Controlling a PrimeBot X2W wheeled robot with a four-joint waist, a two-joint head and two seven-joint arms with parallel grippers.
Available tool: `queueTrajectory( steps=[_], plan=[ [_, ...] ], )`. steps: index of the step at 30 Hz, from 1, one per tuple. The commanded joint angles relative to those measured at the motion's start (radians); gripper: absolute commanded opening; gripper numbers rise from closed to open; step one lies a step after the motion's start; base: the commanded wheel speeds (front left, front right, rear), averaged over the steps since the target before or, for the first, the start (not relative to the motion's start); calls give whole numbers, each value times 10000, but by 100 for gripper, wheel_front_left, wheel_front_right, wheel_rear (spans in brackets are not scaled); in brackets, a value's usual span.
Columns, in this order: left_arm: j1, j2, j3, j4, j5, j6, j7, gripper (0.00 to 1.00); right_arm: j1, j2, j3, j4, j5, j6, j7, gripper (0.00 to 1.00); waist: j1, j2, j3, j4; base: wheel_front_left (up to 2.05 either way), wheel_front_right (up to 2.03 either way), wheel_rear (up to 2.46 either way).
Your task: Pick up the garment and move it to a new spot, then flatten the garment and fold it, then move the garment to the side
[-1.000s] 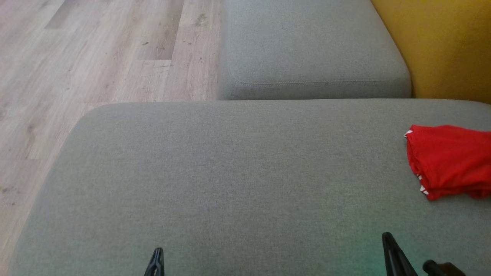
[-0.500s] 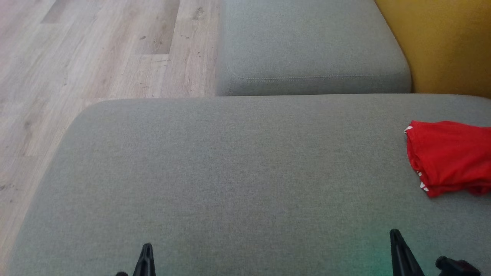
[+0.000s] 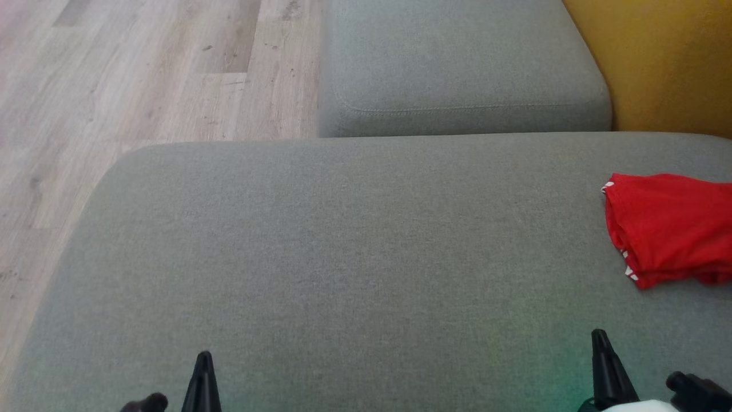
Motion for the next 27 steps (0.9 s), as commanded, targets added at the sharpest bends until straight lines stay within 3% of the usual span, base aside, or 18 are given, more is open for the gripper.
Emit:
queueTrajectory(
  steps=[1, 27],
  plan=[
    [-517, -12, 241, -359, -208, -61, 12, 0, -622, -118, -22, -294, 228, 18, 42, 0, -1, 0, 8, -4, 0, 0, 0],
    [-1101, -24, 973, -511, -3452, -550, 809, 0, -1375, -164, -325, -254, 3430, 33, 781, 0, -1, 0, 353, -147, 0, 0, 0]
  ],
)
